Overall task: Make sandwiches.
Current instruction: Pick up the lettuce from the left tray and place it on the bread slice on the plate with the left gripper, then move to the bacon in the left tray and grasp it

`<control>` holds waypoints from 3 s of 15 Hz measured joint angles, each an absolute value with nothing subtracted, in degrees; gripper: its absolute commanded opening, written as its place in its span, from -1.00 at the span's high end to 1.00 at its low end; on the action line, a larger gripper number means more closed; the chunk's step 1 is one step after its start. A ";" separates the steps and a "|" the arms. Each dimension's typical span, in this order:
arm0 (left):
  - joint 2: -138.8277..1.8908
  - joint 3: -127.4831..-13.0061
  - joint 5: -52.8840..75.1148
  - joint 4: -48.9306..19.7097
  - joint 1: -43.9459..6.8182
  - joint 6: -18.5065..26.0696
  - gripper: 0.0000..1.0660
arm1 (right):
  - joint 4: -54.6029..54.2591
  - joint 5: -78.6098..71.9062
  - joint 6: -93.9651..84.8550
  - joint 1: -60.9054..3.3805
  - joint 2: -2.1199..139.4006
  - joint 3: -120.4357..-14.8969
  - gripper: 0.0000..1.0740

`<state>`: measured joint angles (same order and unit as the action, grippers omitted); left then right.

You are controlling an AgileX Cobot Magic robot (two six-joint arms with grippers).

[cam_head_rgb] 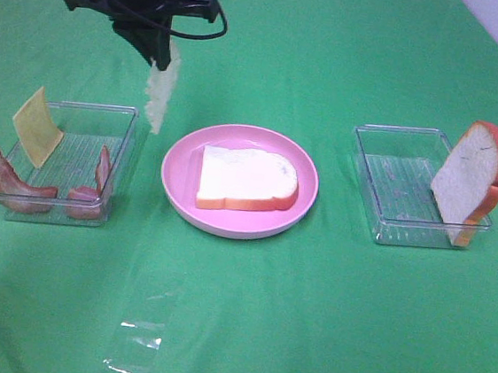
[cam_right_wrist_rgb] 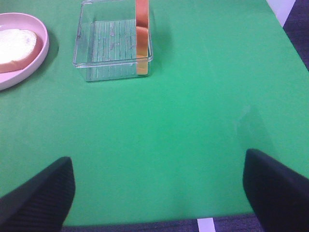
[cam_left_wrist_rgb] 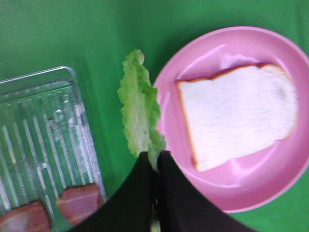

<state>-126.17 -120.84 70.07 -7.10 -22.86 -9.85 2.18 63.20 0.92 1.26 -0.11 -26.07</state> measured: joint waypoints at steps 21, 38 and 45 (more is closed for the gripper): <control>-137.97 -122.04 59.01 -22.57 -30.08 2.58 1.00 | 2.06 63.20 0.92 1.26 -0.11 -26.07 -0.66; -136.71 -122.67 64.23 -7.85 -30.08 -6.19 -0.91 | 2.06 63.20 0.92 1.26 -0.11 -26.07 -0.66; -124.68 -122.50 69.16 -4.18 -30.08 -10.77 -0.91 | 2.06 63.20 0.92 1.26 -0.11 -26.07 -0.66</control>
